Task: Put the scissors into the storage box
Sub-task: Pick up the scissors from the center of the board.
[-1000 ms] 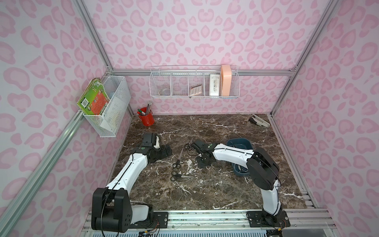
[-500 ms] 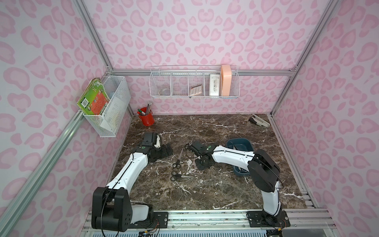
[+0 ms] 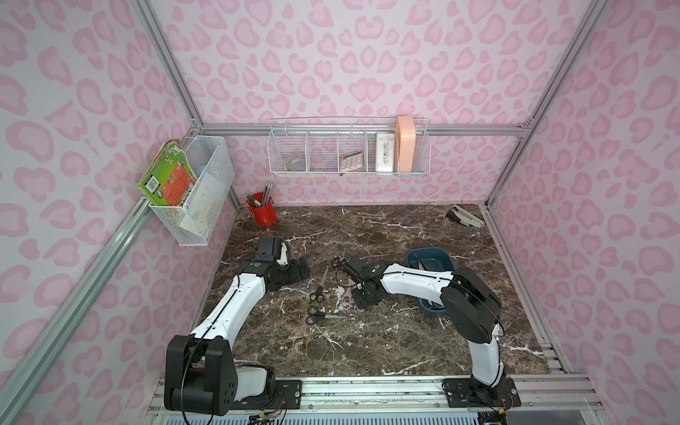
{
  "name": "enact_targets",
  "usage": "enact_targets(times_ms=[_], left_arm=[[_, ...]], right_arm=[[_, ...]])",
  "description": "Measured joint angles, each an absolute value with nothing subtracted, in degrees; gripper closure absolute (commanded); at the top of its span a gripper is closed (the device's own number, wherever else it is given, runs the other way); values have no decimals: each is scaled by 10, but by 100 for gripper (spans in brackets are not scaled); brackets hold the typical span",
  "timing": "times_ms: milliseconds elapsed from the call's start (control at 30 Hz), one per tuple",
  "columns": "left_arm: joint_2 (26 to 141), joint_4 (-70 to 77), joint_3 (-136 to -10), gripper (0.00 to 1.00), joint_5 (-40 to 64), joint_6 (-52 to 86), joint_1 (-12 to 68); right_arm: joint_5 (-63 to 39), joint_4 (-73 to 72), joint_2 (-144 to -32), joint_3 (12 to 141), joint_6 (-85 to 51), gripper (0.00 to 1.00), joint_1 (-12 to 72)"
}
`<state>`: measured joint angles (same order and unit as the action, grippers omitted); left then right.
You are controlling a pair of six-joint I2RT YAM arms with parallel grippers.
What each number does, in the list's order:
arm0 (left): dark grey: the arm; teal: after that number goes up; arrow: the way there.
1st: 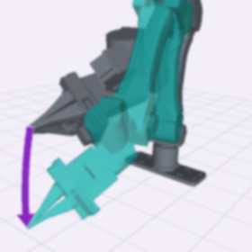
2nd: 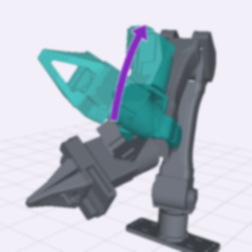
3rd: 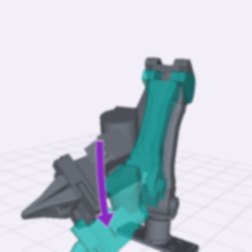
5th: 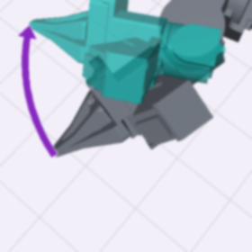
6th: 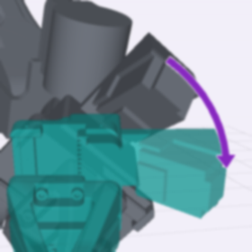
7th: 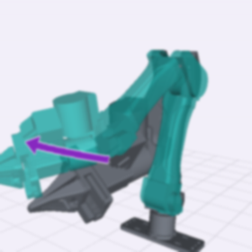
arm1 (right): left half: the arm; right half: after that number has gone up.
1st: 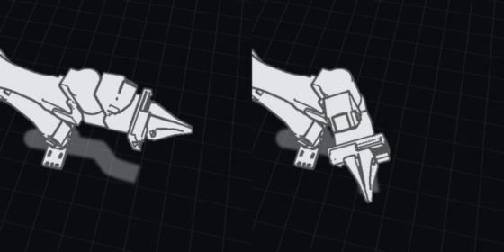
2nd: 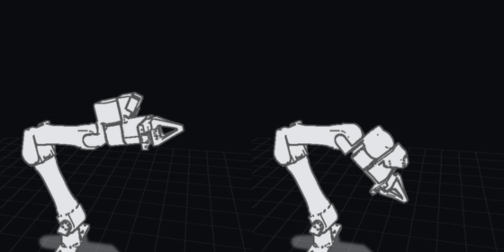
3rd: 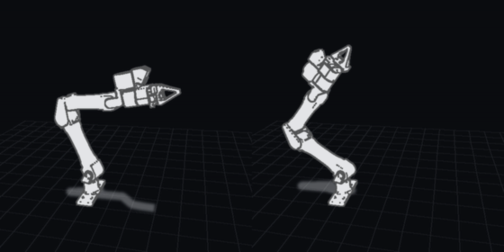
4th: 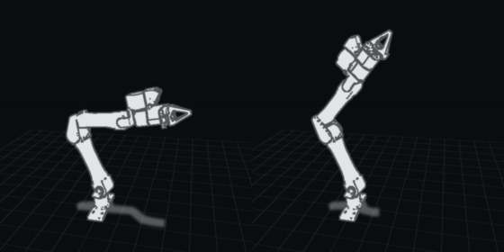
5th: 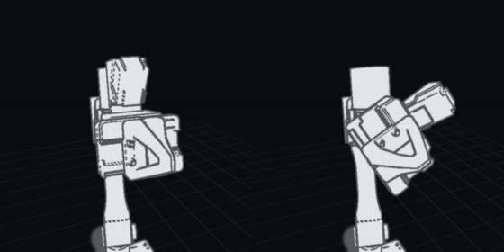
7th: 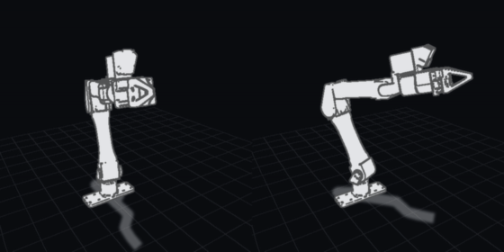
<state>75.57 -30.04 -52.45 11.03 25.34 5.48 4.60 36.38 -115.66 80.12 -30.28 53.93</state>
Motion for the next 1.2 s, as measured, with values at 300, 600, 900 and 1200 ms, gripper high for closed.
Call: enact_targets(times_ms=[300, 600, 900, 1200], left_arm=[[749, -301, -521, 2, 107, 253, 55], [748, -301, -519, 2, 104, 253, 55], [747, -300, -518, 2, 105, 253, 55], [757, -300, -519, 2, 113, 254, 66]], right_arm=[[59, 349, -1178, 810, -310, 97, 540], [55, 343, -1167, 810, -317, 100, 535], [61, 380, -1092, 827, -291, 100, 520], [78, 405, -978, 747, -267, 100, 468]])
